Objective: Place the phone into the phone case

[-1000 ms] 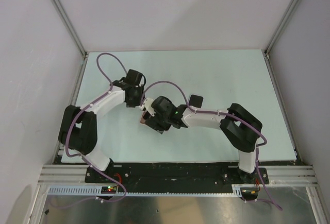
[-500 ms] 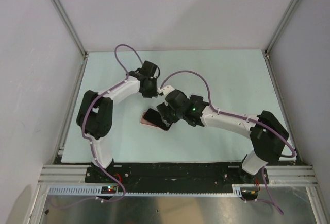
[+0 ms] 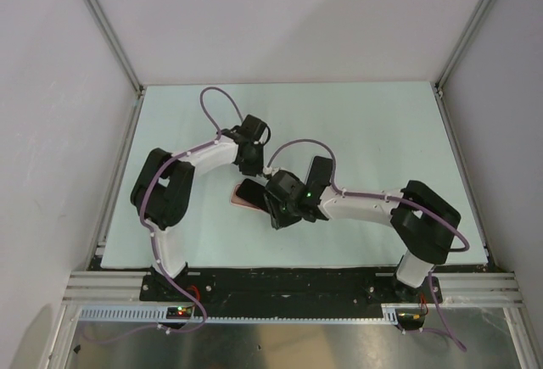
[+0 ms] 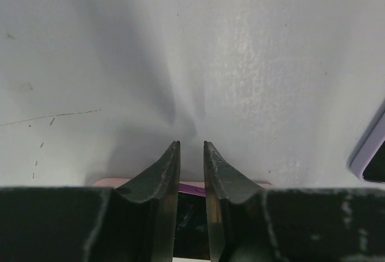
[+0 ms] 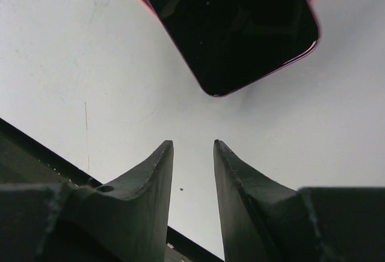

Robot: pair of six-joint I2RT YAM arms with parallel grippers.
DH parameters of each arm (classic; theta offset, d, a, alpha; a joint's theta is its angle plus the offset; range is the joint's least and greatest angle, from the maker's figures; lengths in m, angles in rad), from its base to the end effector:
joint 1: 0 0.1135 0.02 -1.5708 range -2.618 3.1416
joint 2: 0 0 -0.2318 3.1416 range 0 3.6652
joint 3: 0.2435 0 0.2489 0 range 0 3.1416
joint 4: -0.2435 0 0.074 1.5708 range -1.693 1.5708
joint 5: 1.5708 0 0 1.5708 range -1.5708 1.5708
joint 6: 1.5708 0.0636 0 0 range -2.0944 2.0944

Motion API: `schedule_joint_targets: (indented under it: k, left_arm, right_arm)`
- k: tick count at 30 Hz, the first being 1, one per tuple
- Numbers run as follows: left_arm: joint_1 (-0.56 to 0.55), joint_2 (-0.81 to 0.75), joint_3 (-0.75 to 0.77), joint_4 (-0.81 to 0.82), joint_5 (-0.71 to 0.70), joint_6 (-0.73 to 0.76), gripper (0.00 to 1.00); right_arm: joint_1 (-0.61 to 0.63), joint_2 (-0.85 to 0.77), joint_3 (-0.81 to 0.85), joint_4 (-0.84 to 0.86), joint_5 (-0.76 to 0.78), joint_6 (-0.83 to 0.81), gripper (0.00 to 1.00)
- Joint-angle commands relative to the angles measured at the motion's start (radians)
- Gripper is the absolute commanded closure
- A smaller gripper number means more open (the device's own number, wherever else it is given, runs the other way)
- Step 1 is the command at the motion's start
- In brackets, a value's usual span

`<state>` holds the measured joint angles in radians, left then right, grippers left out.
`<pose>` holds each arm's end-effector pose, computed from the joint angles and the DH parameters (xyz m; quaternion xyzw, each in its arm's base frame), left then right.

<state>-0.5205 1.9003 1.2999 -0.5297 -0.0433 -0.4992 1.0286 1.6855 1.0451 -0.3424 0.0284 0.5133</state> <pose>0.3370 -0.1900 0.1215 0.0057 0.9756 -0.0882 0.2010 0.1834 0.3009 0.1331 -0.2399 0.9265 0.1922 0.2173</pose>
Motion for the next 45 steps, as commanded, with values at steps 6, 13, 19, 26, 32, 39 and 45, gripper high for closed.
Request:
schedule_joint_targets:
  k: [6, 13, 19, 26, 32, 39, 45]
  left_arm:
    - [0.002, -0.059, -0.047, 0.059, 0.035, -0.011, 0.78]
    - [0.001, -0.093, -0.092, 0.073, 0.036, -0.009, 0.80]
    - [0.002, -0.115, -0.125, 0.080, 0.036, -0.006, 0.82]
    - [0.002, -0.133, -0.145, 0.086, 0.036, -0.001, 0.84]
    - [0.003, -0.149, -0.156, 0.085, 0.032, 0.005, 0.85]
    - [0.002, -0.156, -0.165, 0.086, 0.030, 0.011, 0.87]
    - [0.003, -0.152, -0.159, 0.087, 0.029, 0.011, 0.87]
  right_arm:
    - [0.019, 0.069, 0.005, 0.031, 0.025, 0.117, 0.65]
    - [-0.020, 0.091, 0.006, 0.046, 0.085, 0.137, 0.65]
    - [-0.044, 0.100, 0.015, 0.056, 0.122, 0.141, 0.65]
    - [-0.062, 0.100, 0.023, 0.058, 0.143, 0.143, 0.64]
    - [-0.072, 0.102, 0.037, 0.062, 0.149, 0.140, 0.64]
    - [-0.080, 0.100, 0.045, 0.046, 0.155, 0.133, 0.62]
    - [-0.020, 0.091, 0.040, 0.042, 0.175, 0.114, 0.58]
